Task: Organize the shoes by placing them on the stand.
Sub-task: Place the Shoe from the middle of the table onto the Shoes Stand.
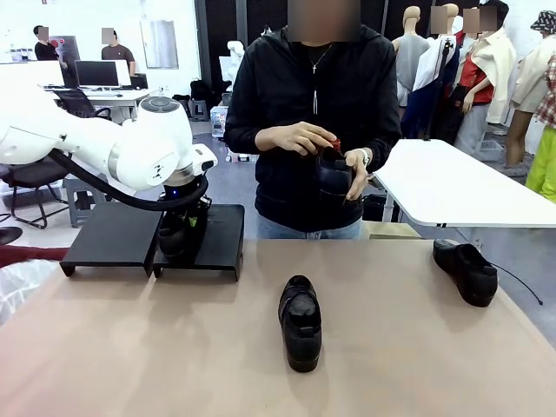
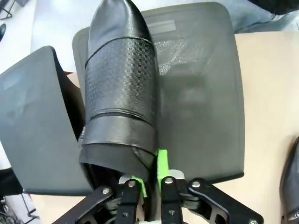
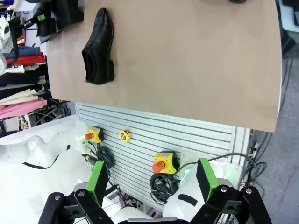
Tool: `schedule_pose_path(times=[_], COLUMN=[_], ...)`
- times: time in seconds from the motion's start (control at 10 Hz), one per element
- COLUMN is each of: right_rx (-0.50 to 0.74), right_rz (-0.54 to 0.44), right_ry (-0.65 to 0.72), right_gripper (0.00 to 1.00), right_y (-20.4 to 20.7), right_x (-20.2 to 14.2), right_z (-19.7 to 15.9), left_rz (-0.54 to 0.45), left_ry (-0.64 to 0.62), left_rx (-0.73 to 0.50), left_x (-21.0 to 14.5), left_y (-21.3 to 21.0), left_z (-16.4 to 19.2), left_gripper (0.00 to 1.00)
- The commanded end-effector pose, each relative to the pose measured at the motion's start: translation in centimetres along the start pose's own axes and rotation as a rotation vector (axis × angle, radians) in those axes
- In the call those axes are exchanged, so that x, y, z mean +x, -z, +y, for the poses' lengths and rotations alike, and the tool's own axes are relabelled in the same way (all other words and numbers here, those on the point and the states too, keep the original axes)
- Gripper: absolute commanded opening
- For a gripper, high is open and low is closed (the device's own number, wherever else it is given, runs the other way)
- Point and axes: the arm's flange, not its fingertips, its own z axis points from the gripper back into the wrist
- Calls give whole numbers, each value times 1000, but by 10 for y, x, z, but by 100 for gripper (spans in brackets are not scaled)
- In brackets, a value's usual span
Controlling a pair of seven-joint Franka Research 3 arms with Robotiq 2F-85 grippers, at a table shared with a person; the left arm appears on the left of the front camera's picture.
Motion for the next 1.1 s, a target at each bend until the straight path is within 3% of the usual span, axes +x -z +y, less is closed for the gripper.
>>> schedule_pose_path(times=[0.0, 1.0], right_rx=[1, 1], right_rz=[2, 2], right_ry=[-2, -2], right_gripper=[100, 100], right_y=[-3, -3], right_x=[-1, -1], right_z=[0, 0], left_rz=[-24, -68], left_ry=[-40, -51], left_rx=[-9, -61], left_x=[7, -8], left_y=[-4, -17], left_z=[2, 7], left_gripper=[100, 100])
